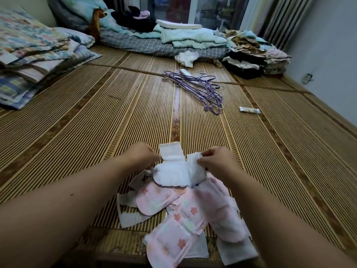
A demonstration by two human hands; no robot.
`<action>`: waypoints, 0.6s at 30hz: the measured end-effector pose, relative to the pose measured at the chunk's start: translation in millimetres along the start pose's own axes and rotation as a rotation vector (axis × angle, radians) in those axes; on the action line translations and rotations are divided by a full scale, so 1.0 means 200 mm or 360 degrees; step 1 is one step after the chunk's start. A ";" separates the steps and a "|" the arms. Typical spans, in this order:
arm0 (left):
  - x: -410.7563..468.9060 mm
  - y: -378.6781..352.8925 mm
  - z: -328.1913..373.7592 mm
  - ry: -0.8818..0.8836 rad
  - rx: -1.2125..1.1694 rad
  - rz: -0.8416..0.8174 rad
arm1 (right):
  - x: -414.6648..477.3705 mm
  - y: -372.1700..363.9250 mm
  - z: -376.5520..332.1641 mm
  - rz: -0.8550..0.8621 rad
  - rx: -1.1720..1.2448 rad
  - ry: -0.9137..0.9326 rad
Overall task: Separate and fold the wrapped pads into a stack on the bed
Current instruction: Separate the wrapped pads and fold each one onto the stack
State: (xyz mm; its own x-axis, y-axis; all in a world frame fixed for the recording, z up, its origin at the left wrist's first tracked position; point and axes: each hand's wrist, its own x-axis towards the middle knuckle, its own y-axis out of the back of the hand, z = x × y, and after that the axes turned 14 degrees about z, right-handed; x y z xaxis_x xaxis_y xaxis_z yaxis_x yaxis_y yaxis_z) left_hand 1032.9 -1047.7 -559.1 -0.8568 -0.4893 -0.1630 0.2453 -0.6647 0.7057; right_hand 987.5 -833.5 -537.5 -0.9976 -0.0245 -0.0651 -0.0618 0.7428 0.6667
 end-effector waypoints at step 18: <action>-0.05 -0.08 -0.01 -0.0088 0.0201 -0.0181 | -0.14 -0.26 -0.02 -0.0351 -0.0305 0.0478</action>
State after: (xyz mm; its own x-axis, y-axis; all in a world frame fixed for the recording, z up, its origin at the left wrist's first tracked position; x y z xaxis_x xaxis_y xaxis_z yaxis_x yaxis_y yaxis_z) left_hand 1038.0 -1032.2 -570.1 -0.9004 -0.3807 -0.2107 0.0896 -0.6360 0.7664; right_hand 1018.7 -874.5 -566.7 -0.9230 -0.3842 -0.0216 -0.2518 0.5606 0.7889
